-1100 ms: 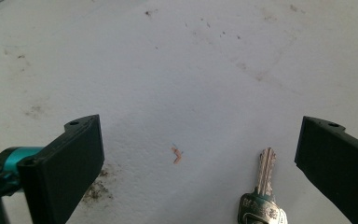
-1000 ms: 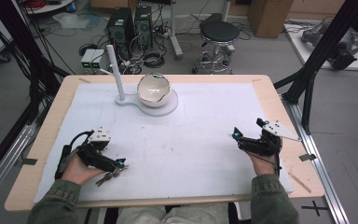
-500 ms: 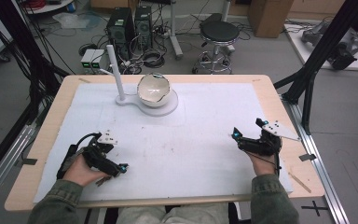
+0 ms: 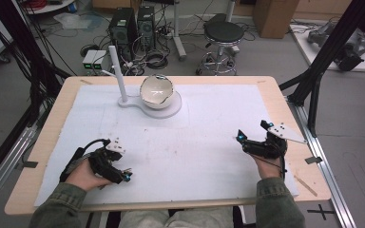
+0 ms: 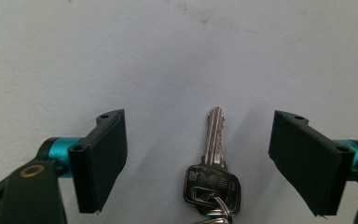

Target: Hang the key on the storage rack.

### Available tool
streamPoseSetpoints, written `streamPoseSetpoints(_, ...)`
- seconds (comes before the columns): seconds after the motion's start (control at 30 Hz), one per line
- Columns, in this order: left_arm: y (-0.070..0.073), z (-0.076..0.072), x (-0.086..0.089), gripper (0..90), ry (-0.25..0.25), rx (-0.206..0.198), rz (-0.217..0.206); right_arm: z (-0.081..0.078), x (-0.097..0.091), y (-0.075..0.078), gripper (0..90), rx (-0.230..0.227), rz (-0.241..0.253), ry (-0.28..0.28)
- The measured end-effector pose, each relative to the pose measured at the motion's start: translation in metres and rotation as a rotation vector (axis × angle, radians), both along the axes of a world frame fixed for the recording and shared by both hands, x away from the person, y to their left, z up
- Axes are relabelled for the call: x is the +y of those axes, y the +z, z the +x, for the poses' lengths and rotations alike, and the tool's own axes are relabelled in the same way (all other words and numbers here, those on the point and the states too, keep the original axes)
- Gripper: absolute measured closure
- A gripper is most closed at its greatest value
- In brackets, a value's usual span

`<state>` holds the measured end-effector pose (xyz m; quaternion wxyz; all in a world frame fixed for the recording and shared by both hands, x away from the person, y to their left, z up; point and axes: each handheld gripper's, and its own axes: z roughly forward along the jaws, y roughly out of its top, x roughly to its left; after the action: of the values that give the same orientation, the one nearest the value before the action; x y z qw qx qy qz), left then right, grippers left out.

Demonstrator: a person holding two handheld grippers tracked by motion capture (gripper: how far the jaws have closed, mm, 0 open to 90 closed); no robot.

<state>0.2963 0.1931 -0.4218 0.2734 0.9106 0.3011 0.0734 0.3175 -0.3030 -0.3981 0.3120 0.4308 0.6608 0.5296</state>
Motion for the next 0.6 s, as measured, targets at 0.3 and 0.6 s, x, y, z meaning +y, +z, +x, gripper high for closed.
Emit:
streamPoseSetpoints(0.3,-0.0007,-0.0001,0.001,31.3,-0.013,0.007,0.008,0.0,0.0005,-0.0002,0.5,0.002,0.004,0.002)
streamPoseSetpoints(0.6,-0.0004,-0.0017,0.0012,43.9,-0.027,0.011,0.008,0.0005,0.0002,-0.0002,0.5,0.002,0.009,0.001)
